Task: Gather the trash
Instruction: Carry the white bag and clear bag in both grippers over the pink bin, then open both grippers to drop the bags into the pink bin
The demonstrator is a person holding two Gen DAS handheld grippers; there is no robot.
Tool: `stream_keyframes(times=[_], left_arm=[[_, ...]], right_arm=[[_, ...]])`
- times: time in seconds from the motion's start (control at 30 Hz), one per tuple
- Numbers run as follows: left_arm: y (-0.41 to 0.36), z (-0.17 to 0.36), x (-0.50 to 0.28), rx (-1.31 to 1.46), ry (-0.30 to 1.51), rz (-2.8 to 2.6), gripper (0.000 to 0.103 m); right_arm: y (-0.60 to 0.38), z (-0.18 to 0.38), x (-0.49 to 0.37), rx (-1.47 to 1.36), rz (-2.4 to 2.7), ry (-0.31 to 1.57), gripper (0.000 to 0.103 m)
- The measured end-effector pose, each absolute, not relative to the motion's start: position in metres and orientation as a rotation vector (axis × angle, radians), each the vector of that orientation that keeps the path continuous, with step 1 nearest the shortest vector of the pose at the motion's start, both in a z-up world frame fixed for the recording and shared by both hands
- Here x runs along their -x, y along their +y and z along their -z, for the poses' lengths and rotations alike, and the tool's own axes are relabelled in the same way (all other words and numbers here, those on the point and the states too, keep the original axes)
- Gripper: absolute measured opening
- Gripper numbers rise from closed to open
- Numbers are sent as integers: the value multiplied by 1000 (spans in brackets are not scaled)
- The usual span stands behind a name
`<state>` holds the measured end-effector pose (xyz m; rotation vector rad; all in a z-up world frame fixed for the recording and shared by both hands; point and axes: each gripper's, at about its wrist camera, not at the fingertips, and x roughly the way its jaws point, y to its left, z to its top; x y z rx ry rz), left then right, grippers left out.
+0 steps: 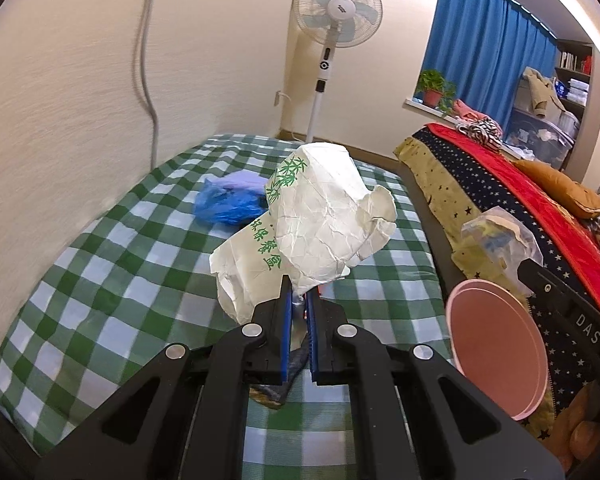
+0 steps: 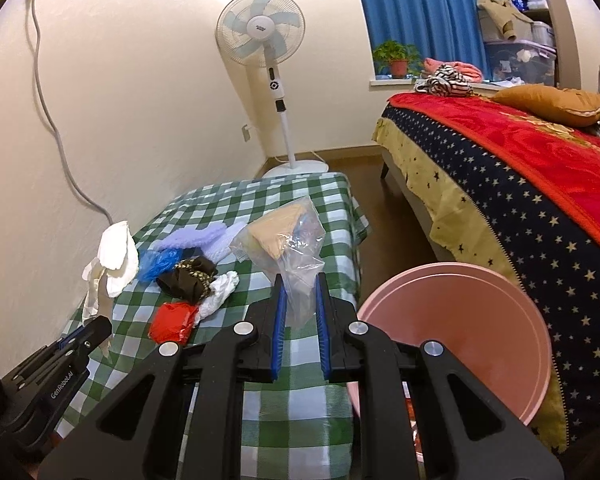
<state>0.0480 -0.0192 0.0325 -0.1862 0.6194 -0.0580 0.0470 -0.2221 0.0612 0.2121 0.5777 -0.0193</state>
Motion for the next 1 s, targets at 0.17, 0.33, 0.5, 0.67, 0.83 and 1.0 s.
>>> stream_keyframes(times=[0.17,0.33,0.5,0.67,0.83,1.0], left_arm=[[-41,-31,-50,174,622,102,7],[-65,-28,-50,160,625,149,7],[-90,-28,-51,155,623,207,7],[-119,-28,-50,145,618,275,7],[-142,-22,-52,140,634,328,7],[-162,-18,-53,138,645,379,7]], right_arm=[[-240,-66,-39,-220,56,563,14],[-262,-71,-31,-239,107,549,14],[-281,-76,-26,-249,164,536,14],[-300,-80,-18,-257,226,525,14],[-318,-84,-11,-268,289,523,14],[-333,-86,-7,-278,332,522,14]])
